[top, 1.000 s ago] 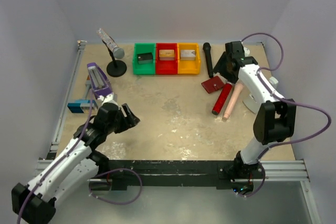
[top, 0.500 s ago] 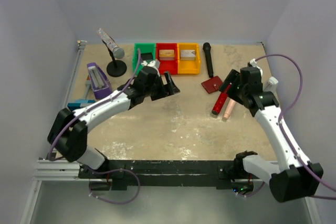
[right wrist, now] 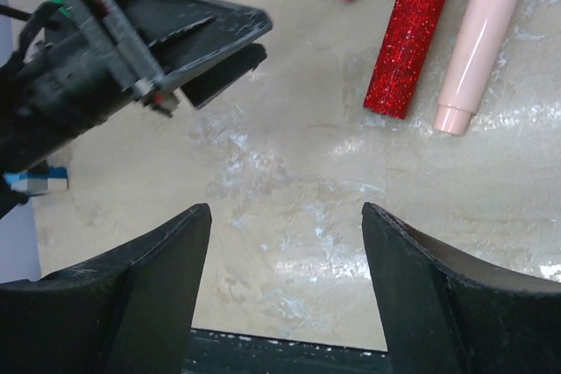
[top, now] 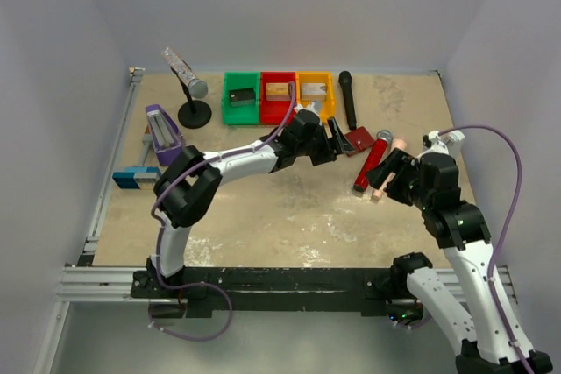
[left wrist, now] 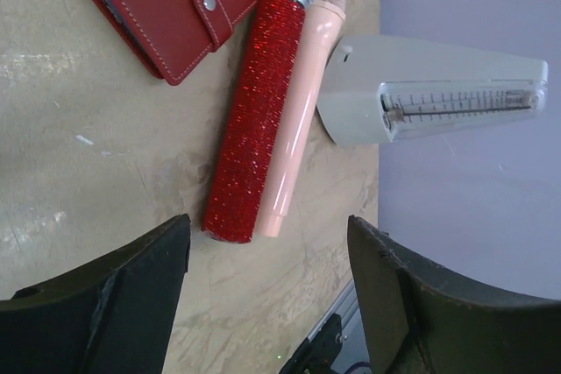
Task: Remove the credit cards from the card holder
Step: Move the card holder to the center of the board.
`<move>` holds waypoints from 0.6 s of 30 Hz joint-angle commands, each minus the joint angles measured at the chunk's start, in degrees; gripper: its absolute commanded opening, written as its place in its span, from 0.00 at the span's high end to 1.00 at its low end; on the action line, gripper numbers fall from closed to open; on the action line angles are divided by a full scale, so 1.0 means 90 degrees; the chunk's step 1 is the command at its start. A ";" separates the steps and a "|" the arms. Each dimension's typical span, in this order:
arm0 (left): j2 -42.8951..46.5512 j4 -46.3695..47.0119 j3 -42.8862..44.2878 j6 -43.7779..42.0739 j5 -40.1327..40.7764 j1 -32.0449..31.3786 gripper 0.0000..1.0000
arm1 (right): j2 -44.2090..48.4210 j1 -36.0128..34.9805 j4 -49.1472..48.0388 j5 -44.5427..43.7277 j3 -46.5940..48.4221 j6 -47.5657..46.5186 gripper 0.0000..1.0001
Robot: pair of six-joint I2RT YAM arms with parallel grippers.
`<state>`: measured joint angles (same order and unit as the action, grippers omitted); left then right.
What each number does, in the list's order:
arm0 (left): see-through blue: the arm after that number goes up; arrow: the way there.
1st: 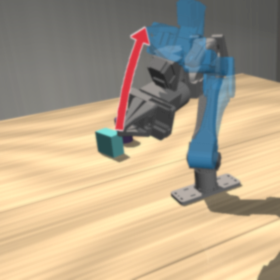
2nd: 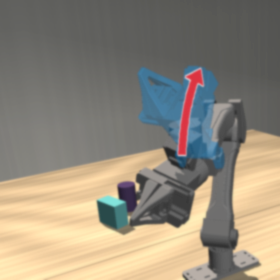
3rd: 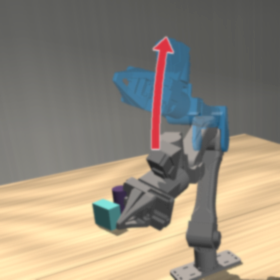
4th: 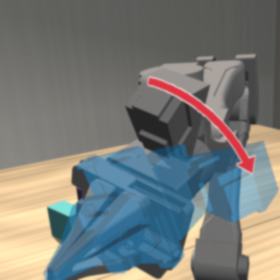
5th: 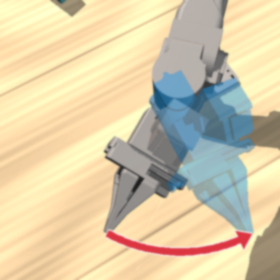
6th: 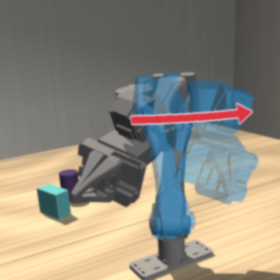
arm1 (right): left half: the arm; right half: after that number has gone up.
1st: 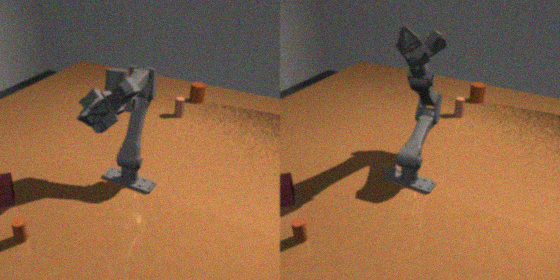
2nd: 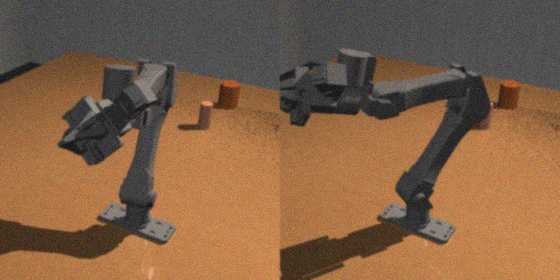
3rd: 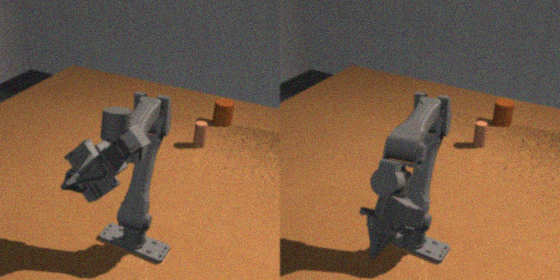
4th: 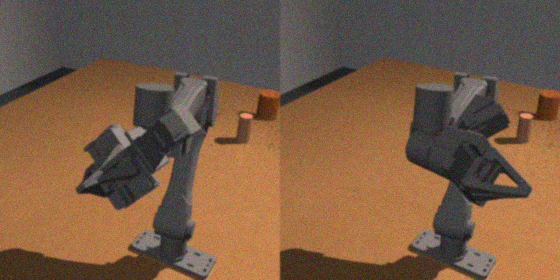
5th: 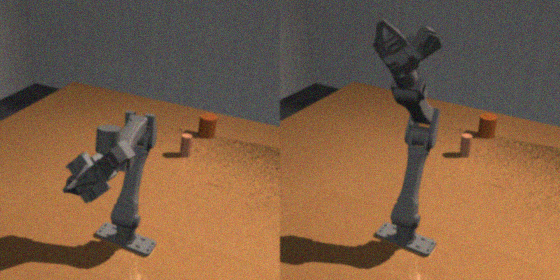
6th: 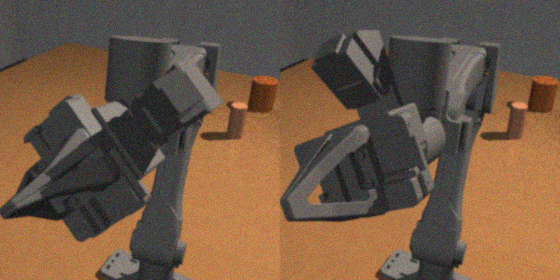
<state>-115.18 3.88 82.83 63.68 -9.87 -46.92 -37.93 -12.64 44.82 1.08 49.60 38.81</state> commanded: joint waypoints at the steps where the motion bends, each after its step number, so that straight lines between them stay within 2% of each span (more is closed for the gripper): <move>1: -0.0512 0.0702 0.0444 0.0571 0.0393 0.0047 0.24 | 0.0347 -0.0216 0.0283 0.0144 -0.0072 -0.0044 0.26; 9: -0.1459 0.0536 0.1401 0.0561 0.0638 0.0057 0.26 | 0.0816 -0.0382 0.0548 0.0280 -0.0209 0.0073 0.26; 18: -0.1919 0.0790 0.1559 0.0805 0.0764 0.0086 0.32 | 0.1060 -0.0460 0.0528 0.0397 -0.0482 0.0190 0.26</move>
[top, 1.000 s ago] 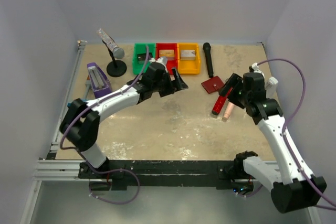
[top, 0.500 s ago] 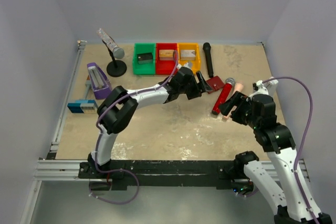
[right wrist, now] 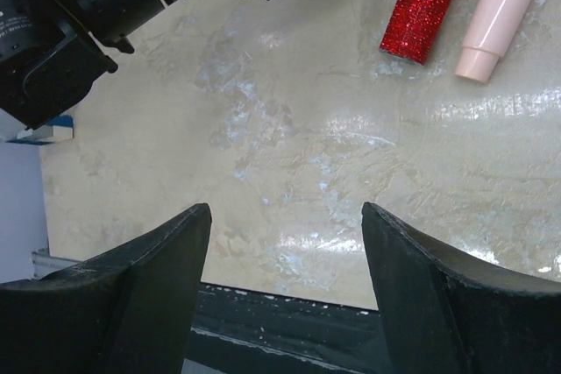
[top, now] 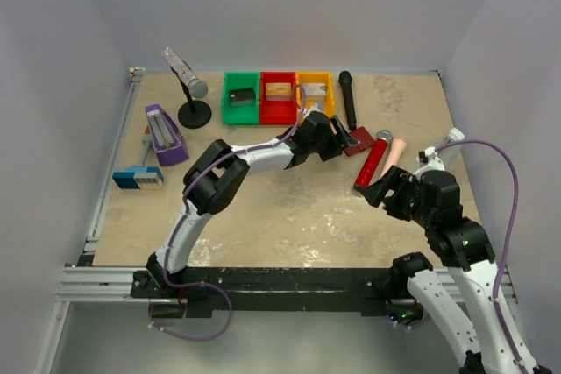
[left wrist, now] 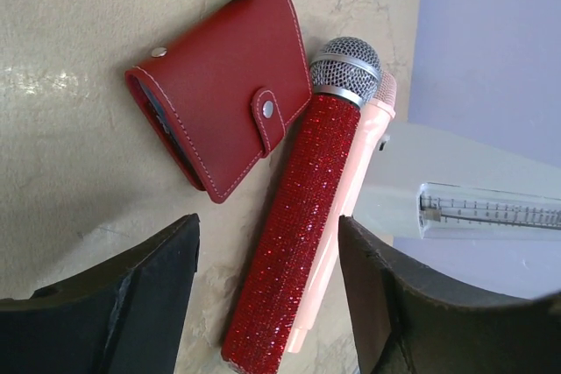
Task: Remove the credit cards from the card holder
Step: Move the card holder to the center of the board.
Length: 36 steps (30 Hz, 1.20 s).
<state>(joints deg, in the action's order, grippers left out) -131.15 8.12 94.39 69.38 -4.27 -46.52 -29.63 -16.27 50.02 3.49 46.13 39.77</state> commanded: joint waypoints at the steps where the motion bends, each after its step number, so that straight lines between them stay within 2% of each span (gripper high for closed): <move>1: -0.0164 0.0318 0.0274 0.0191 0.0133 0.0052 0.32 | 0.0147 -0.0048 -0.0060 0.0130 -0.0115 0.0083 0.26; 12: -0.0388 0.0504 0.0265 0.0464 0.0279 0.0110 0.39 | 0.0177 -0.0077 -0.0079 0.0091 -0.0164 0.0044 0.26; 22: -0.0593 0.0719 0.0420 0.0601 0.0231 0.0130 0.50 | 0.0225 -0.0077 -0.0050 0.0169 -0.0213 0.0034 0.26; 33: -0.0623 0.0572 0.0333 0.0621 0.0270 0.0130 0.51 | 0.0196 -0.0086 -0.0108 0.0169 -0.0243 0.0034 0.26; 36: -0.0603 0.0602 0.0245 0.0679 0.0279 0.0120 0.47 | 0.0167 -0.0086 -0.0138 0.0169 -0.0252 0.0034 0.26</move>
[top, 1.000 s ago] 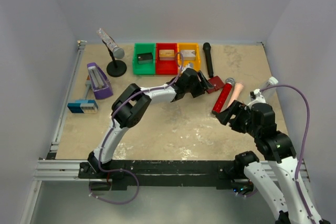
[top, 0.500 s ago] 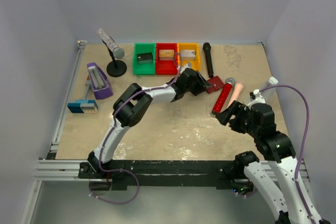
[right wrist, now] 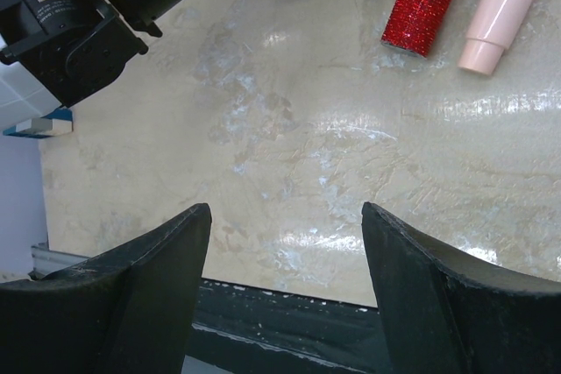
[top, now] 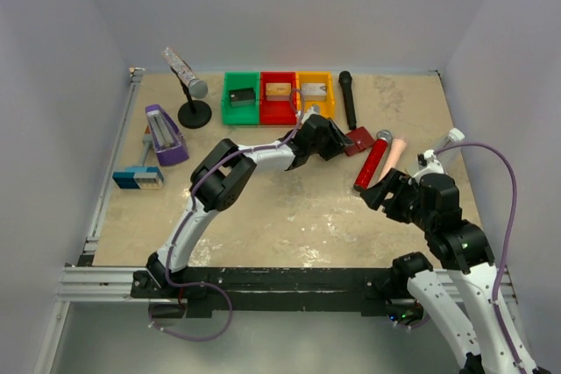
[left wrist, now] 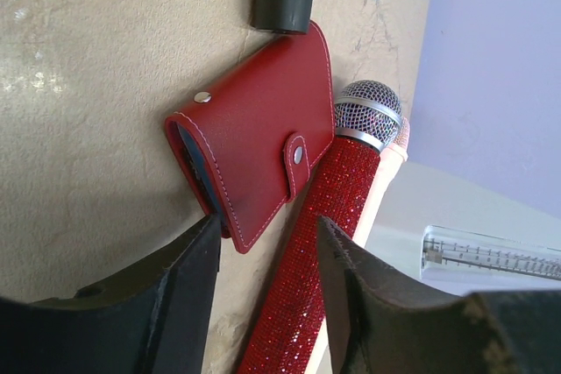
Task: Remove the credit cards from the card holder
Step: Move the card holder to the center of the board.
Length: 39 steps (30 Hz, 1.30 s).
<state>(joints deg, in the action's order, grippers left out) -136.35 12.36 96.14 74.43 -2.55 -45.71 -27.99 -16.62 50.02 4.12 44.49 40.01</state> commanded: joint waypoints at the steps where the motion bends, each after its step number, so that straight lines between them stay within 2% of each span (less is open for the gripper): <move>1: -0.0035 0.0140 0.0021 0.0128 0.0097 0.0030 0.46 | -0.0015 -0.0048 -0.0147 0.0109 -0.0070 0.0008 0.26; 8: -0.0123 0.0209 0.0167 0.0167 0.0136 0.0050 0.48 | -0.0054 -0.0048 -0.0157 0.0099 -0.0080 -0.0012 0.26; 19: -0.0279 0.0140 0.0343 0.0245 0.0205 0.0050 0.59 | -0.0025 -0.0048 -0.0108 0.0206 -0.0051 0.0017 0.26; 31: -0.0240 0.0403 0.0168 0.0294 0.0195 0.0089 0.82 | 0.0043 -0.0048 -0.0099 0.0226 -0.0158 0.0066 0.26; 37: 0.0091 0.0989 -0.0495 0.0353 0.0224 0.0099 0.99 | 0.0053 -0.0048 -0.0109 0.0206 -0.0158 0.0066 0.26; 39: 0.0218 0.1242 -0.0759 0.0401 0.0215 0.0118 1.00 | 0.0073 -0.0048 -0.0099 0.0197 -0.0158 0.0057 0.26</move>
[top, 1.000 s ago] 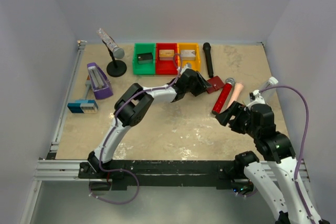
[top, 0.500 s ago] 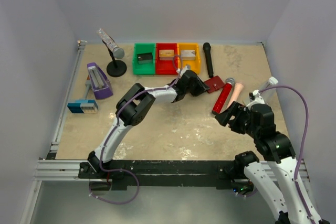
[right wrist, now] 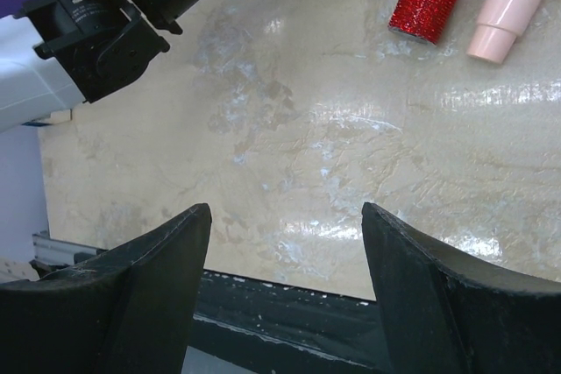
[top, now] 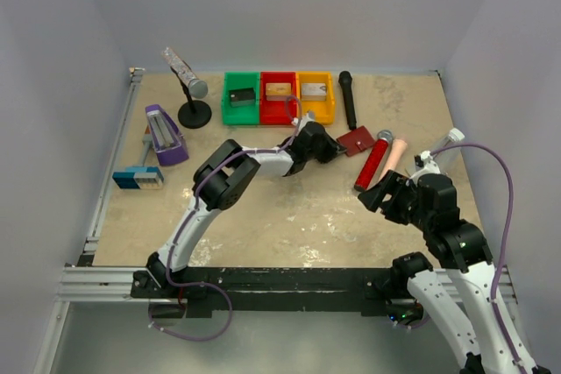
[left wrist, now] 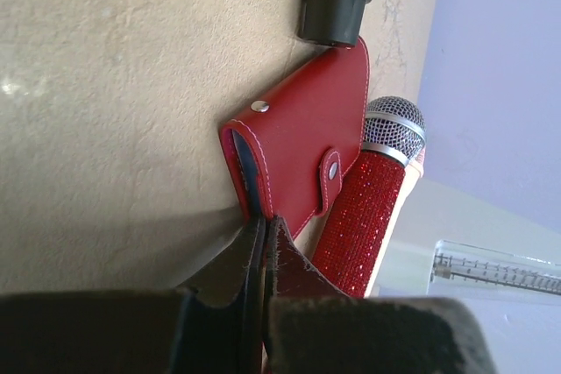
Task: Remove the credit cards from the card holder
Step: Move the card holder to the center of the board.
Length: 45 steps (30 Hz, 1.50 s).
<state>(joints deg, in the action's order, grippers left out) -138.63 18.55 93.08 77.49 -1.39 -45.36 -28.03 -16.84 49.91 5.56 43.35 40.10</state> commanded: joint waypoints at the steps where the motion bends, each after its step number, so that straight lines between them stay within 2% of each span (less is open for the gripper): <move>1: 0.0597 0.0682 -0.0575 0.0090 0.0076 0.0080 1.00 | 0.0078 -0.0023 -0.0087 0.0036 -0.0022 0.0047 0.26; 6: 0.1270 0.1395 -0.1482 0.0149 0.0018 0.0148 1.00 | 0.0078 -0.0023 -0.0038 -0.0061 0.0085 -0.0031 0.26; 12: 0.2647 0.2226 -0.3074 -0.0055 -0.0041 0.0177 1.00 | 0.0136 -0.0023 -0.0067 -0.0285 0.0222 -0.0343 0.26; 18: 0.4375 0.2578 -0.5133 -0.0270 0.0124 0.0021 1.00 | 0.0195 -0.0023 -0.0242 -0.0023 0.0115 -0.0646 0.26; 24: 0.5918 0.2228 -0.7019 -0.0456 0.0768 -0.0145 1.00 | 0.0204 -0.0053 -0.0545 0.0485 -0.0402 -0.0618 0.27; 27: 0.6514 0.1944 -0.7868 -0.0223 0.1198 -0.0408 1.00 | 0.0311 -0.0189 -0.0672 0.0632 -0.0753 -0.0500 0.28; 31: 0.6994 0.1728 -0.8709 0.0188 0.1686 -0.0730 1.00 | 0.0448 -0.0706 -0.0858 0.0359 -0.1154 -0.0344 0.29; 36: 0.7229 0.1553 -0.8965 0.0305 0.1980 -0.0877 1.00 | 0.0195 -0.1165 -0.0887 0.0183 -0.1331 -0.0159 0.29; 41: 0.6966 0.1514 -0.8936 0.0500 0.1942 -0.0956 1.00 | -0.0224 -0.1605 -0.1034 0.0046 -0.1302 -0.0080 0.29; 43: 0.6946 0.1417 -0.8907 0.0579 0.1873 -0.0965 0.96 | -0.0410 -0.1712 -0.1073 0.0056 -0.1263 -0.0071 0.29; 45: 0.7043 0.1193 -0.8868 0.0560 0.1815 -0.0965 0.89 | -0.0566 -0.1791 -0.1112 0.0046 -0.1214 -0.0119 0.29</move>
<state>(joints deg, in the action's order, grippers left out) -75.64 30.87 12.21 81.06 13.96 -53.71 -31.03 -31.55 42.92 7.05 31.40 38.59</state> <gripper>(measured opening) 0.059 0.710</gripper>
